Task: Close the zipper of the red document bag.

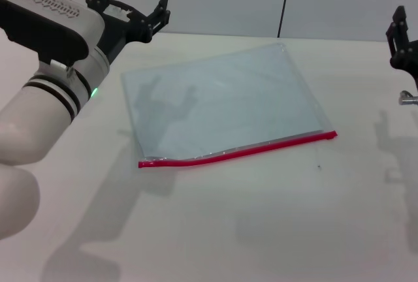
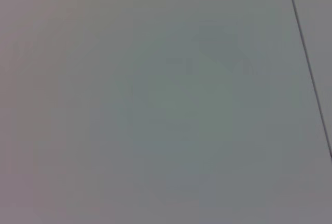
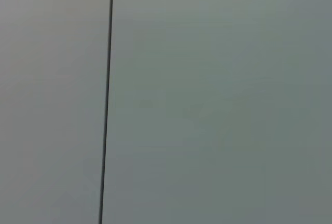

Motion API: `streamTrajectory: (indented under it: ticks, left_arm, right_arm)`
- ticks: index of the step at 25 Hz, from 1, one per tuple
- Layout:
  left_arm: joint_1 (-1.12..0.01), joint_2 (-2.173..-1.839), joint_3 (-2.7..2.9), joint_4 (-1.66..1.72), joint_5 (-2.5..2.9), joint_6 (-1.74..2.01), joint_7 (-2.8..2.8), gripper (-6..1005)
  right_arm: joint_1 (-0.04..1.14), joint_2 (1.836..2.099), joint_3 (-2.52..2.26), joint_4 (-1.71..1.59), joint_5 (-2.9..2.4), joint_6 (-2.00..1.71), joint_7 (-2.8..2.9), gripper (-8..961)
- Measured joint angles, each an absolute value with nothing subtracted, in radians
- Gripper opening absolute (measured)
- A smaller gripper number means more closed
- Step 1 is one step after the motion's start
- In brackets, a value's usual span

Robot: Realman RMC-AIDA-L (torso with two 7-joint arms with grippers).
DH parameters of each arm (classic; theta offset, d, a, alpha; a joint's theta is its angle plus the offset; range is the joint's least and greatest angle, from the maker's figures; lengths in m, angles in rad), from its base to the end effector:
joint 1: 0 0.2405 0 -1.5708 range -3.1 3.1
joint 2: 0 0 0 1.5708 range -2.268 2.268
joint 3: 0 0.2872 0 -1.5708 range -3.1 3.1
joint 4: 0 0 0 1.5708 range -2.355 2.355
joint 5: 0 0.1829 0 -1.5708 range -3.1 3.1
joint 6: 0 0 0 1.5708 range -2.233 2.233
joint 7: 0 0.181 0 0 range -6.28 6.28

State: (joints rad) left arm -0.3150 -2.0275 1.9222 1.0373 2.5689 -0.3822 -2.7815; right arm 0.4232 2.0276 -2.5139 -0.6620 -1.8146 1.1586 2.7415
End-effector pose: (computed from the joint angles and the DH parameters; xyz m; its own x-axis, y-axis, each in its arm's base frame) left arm -0.2221 0.4124 -0.0147 0.8509 -0.0485 0.5230 0.4910 -0.2805 -0.8248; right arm 0.2574 0.3803 -0.0163 0.7198 0.1866 -0.6686 -0.6713 -0.0579 -0.7389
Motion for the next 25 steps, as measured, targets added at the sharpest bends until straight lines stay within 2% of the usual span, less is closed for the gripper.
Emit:
streamTrajectory:
  ticks: [11,25]
  left_arm:
    - [-0.312,-2.021,1.906,1.037,2.563,-0.377,-2.775,876]
    - [-0.314,-2.032,1.878,1.055,2.561,-0.371,-2.633,877]
  right_arm:
    - [0.425,2.031,-2.515,-0.642,-1.815,1.2,2.744,604]
    - [0.431,2.029,-2.529,-0.635,-1.794,1.226,2.762,603]
